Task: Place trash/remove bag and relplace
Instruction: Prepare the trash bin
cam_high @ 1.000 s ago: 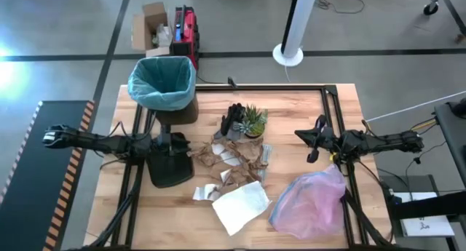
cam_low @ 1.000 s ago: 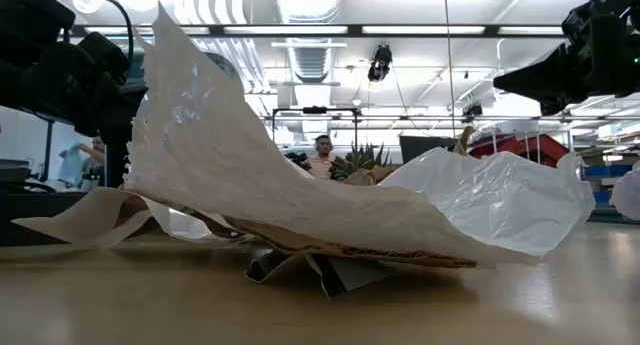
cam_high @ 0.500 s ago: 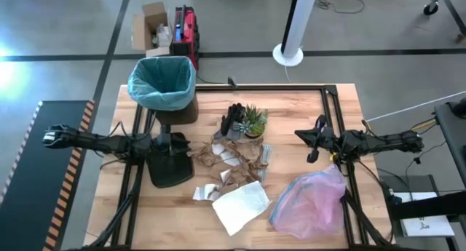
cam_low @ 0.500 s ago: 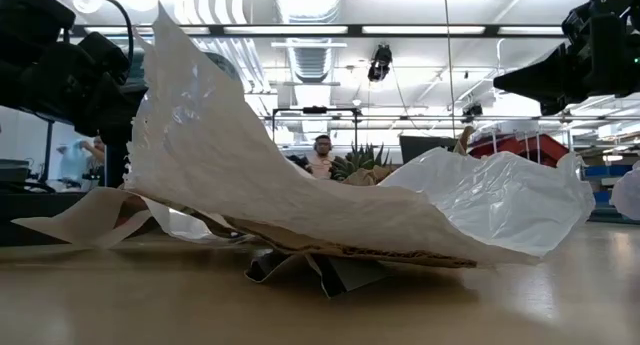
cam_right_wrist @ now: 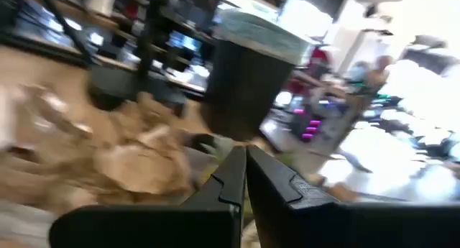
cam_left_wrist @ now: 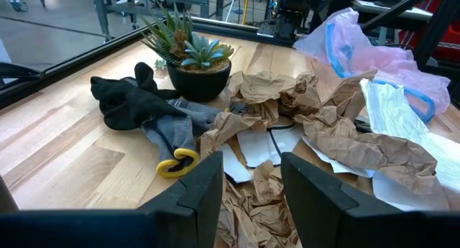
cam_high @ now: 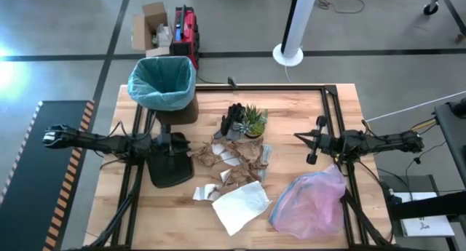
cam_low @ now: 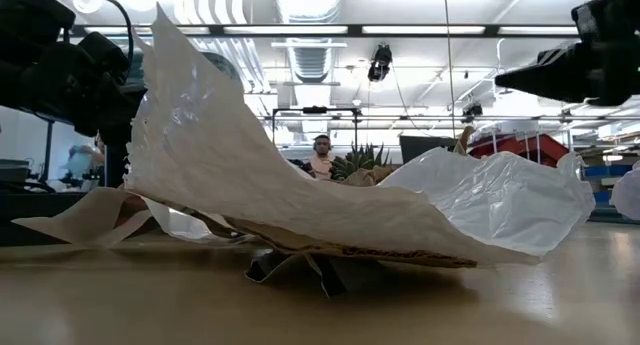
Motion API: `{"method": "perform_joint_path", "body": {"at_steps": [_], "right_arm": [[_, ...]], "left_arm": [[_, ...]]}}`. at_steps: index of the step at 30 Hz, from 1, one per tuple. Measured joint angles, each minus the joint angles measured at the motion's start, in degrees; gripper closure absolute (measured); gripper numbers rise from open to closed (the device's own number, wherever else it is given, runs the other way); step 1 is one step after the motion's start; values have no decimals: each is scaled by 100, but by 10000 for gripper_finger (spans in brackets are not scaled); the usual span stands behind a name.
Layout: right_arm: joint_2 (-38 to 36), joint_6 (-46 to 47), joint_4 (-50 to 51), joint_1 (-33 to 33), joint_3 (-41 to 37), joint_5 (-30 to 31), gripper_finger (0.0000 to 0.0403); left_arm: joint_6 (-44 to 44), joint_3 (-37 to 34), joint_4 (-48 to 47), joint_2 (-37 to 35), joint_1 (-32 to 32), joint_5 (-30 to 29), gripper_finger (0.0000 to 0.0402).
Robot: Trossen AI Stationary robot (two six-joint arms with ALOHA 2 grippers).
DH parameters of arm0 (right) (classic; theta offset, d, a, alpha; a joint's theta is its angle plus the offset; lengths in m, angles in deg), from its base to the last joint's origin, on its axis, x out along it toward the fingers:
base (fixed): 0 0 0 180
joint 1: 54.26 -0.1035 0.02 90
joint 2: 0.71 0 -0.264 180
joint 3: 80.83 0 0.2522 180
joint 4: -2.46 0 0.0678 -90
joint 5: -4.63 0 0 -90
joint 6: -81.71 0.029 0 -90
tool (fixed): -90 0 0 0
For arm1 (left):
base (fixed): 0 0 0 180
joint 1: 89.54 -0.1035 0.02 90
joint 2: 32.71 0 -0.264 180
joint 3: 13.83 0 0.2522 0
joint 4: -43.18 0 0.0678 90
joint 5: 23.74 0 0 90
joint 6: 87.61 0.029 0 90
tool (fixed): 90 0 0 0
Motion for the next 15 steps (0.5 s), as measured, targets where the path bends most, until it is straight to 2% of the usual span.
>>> {"method": "perform_joint_path", "body": {"at_steps": [4,6,11,15], "right_arm": [[0,102,35,0,0,-903,401],[2,475,-77,-4,2,-1261,401],[34,1994,-456,-2,2,-1292,401],[60,3736,-1390,0,0,-1123,401]], "left_arm": [[1,1,0,0,-1,0,274],[1,1,0,1,1,0,274],[0,1,2,2,1,0,274],[0,1,13,0,-17,-30,274]]}}
